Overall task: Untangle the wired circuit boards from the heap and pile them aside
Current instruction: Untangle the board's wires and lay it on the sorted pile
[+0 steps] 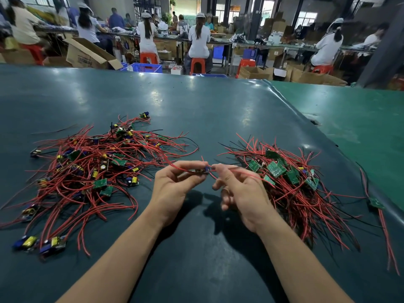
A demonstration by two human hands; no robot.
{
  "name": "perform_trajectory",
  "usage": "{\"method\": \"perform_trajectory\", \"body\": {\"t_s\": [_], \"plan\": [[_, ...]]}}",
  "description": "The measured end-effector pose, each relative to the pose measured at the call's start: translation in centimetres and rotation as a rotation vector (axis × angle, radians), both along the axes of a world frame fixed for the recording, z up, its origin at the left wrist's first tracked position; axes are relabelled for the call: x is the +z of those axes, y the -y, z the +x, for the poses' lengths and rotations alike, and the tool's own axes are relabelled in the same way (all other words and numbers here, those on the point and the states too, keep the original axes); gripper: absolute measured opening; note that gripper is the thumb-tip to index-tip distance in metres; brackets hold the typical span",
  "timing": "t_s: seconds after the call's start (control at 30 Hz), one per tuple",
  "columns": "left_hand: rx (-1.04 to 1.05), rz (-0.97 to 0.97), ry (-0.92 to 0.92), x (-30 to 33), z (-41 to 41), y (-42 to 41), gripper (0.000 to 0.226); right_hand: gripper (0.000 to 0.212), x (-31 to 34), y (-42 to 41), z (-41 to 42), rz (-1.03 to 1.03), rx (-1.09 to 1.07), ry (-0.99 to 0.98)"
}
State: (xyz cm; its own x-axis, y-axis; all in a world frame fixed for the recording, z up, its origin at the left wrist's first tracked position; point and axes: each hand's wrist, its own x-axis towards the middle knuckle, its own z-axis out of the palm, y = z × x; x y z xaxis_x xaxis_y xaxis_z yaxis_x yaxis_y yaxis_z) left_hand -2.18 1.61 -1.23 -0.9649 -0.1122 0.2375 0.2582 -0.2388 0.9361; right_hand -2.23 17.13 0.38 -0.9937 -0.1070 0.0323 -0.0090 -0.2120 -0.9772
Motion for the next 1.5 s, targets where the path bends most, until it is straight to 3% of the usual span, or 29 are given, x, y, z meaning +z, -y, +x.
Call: {"method": "perform_trajectory", "body": {"t_s": [0.07, 0.2, 0.43, 0.57, 0.77, 0.9, 1.1, 1.27, 1.4, 1.5], "plan": [[-0.041, -0.072, -0.025, -0.1, 0.2, -0.1, 0.026, 0.012, -0.1, 0.2, 0.0, -0.005, -0.036, -0.031], [-0.121, 0.038, 0.066, 0.1, 0.0, -0.1, 0.046, 0.017, 0.2, 0.0, 0.0, -0.068, -0.042, -0.006], [-0.155, -0.043, 0.122, -0.1, -0.1, -0.2, 0.031, 0.009, 0.3, 0.2, -0.1, -0.21, 0.028, 0.045], [-0.199, 0.06, 0.139, 0.1, 0.0, -0.2, 0.022, 0.016, 0.1, 0.2, -0.3, -0.229, 0.03, 0.045], [-0.055, -0.084, 0.033, 0.5, 0.4, -0.4, 0.023, 0.012, -0.4, 0.6, -0.4, -0.013, -0.053, -0.069], [-0.049, -0.098, 0.021, 0.8, 0.5, -0.8, 0.019, 0.022, -0.2, 0.1, -0.8, 0.069, -0.131, -0.131], [0.033, -0.075, 0.002, 1.3, 0.4, 0.0, 0.025, 0.029, 1.2, -2.4, -1.6, -0.181, -0.358, -0.148], [-0.024, -0.029, -0.004, 1.3, 0.6, -0.2, 0.026, 0.051, 1.7, -2.0, -1.4, -0.444, -0.328, 0.045], [-0.047, -0.037, -0.03, 1.1, 0.7, -0.3, 0.027, 0.056, 1.9, -2.2, -1.3, -0.519, -0.281, 0.091], [0.022, 0.037, -0.039, 1.3, 0.4, -0.1, 0.027, 0.042, 1.9, -2.5, -1.3, -0.434, -0.349, -0.007]]}}
